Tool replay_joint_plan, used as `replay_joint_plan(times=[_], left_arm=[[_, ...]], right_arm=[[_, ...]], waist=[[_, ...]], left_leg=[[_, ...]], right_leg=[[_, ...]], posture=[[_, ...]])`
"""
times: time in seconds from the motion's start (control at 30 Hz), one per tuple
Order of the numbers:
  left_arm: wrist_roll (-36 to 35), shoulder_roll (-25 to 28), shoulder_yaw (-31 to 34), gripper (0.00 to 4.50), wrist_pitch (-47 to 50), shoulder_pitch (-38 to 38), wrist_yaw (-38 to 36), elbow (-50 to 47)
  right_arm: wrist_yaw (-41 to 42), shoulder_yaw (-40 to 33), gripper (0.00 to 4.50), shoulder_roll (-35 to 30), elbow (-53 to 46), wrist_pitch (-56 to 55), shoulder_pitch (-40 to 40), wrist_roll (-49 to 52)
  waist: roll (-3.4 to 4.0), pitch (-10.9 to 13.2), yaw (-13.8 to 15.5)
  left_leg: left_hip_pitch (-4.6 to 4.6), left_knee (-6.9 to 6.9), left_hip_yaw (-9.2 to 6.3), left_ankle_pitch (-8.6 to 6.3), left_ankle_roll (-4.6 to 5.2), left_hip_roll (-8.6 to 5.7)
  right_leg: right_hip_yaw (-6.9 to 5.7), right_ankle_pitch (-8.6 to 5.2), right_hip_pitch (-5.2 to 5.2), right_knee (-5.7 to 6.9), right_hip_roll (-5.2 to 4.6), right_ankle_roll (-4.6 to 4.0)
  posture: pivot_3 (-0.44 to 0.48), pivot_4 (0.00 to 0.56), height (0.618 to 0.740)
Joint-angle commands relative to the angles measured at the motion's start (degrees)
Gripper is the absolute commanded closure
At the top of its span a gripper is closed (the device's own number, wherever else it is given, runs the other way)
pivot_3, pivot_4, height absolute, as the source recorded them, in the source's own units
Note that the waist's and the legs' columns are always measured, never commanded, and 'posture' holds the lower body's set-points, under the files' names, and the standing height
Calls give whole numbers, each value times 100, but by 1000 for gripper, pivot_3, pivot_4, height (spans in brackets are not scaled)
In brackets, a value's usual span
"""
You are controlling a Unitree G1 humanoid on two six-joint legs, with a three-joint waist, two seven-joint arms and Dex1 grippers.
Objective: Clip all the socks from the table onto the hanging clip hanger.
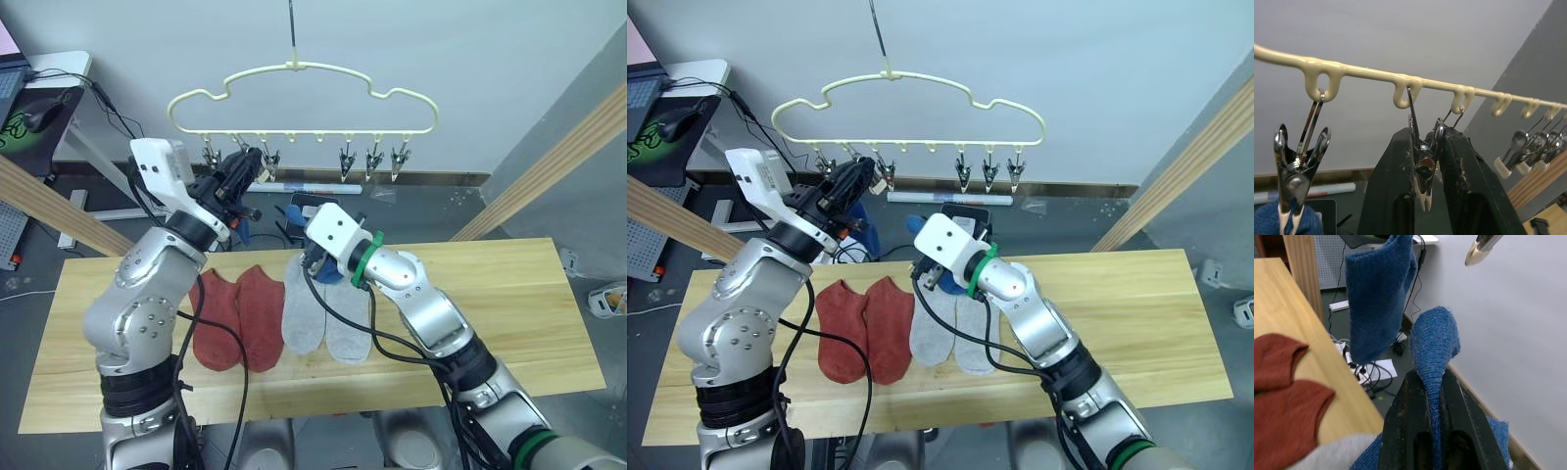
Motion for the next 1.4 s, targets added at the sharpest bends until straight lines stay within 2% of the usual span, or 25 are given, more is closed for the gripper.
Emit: replay_joint_plan(times=[0.03,0.43,0.87,1.23,1.4], left_arm=[[-500,124,198,4068,192,-143,145,-328],[-1289,417,381,4068,507,-122,434,-264],[-1636,601,413,4069,474,-71,619,-137],[-1887,737,493,4076,516,-78,665,7],[-1768,804,428,4076,448,-55,570,5]], right_arm=[[-116,40,4500,204,134,-321,-166,-132],[-296,-113,4500,642,476,-798,-592,-251],[-393,-198,4500,959,681,-1161,-715,-274],[-260,-133,4500,1028,426,-995,-531,-266],[-22,-9,4500,825,102,-570,-194,-328]], waist=[[-1,0,6],[-4,-3,-5],[-10,-7,-5],[-12,-8,-6],[-12,-9,-4]], left_leg=[[-5,2,0,0,0,1],[-14,5,-1,0,0,1],[-23,9,0,1,1,4],[-25,13,-1,1,1,4],[-25,14,-1,1,1,4]], right_leg=[[-1,0,-1,0,-4,0],[-16,2,-12,5,-27,-1],[-28,2,-15,5,-31,-2],[-30,3,-16,9,-34,-3],[-30,3,-16,11,-34,-3]], posture=[[-115,350,740],[-127,344,740],[-130,342,740],[-138,347,740],[-138,349,740]])
